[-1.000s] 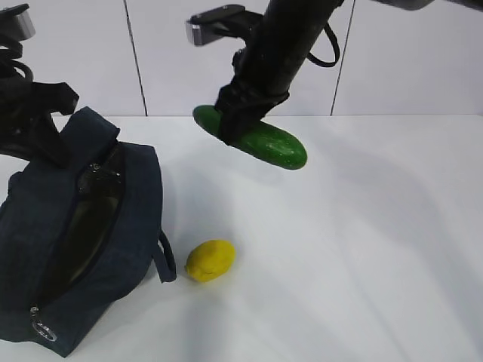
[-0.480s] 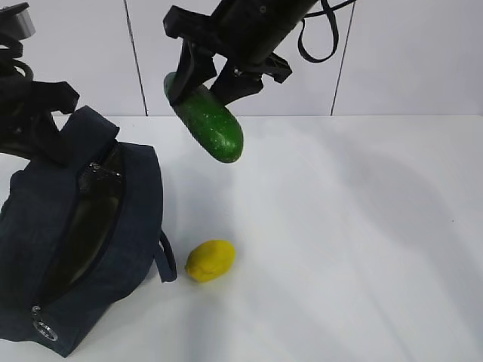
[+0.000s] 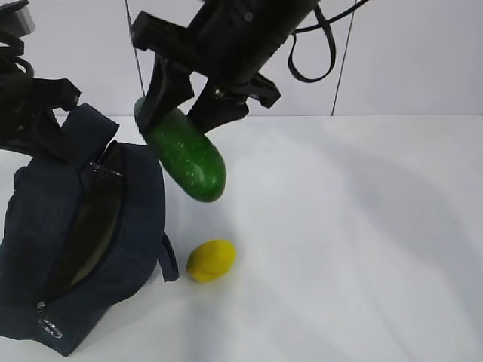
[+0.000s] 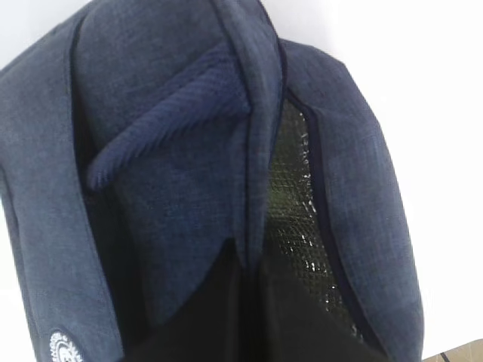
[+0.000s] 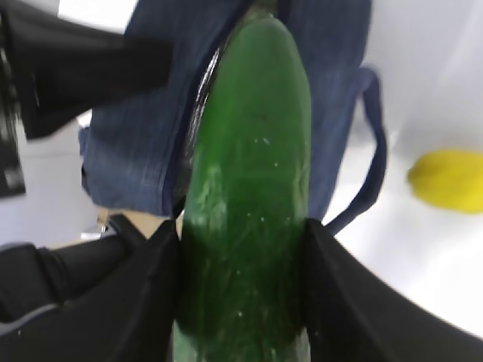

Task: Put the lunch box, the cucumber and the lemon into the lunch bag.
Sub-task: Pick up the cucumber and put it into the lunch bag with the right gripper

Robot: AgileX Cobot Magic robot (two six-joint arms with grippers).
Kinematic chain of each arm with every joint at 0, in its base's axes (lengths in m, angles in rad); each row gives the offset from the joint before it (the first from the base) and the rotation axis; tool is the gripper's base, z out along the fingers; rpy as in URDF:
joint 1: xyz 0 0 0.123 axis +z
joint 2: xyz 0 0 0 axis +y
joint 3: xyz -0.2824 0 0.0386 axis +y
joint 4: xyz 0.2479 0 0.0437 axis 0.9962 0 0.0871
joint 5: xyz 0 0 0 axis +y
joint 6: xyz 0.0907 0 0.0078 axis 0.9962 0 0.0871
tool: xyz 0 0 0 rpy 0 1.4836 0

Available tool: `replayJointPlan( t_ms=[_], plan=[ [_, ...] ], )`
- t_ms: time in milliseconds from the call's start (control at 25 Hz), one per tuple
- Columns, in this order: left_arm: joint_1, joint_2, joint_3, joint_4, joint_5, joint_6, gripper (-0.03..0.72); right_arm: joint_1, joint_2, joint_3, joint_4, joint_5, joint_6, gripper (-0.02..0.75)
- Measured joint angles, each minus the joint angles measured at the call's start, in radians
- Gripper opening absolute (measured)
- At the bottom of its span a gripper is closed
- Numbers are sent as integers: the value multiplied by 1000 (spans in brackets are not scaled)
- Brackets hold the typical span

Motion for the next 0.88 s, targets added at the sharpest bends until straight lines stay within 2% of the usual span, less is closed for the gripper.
replayJointPlan(
  t_ms=[480,880],
  plan=[
    [0,0,0,0,-2,6,-7,71,-66,216,73,-129,2,367],
    [0,0,0,-6,-2,6,-7,74,-53,225,158,-339,2,367]
  ],
)
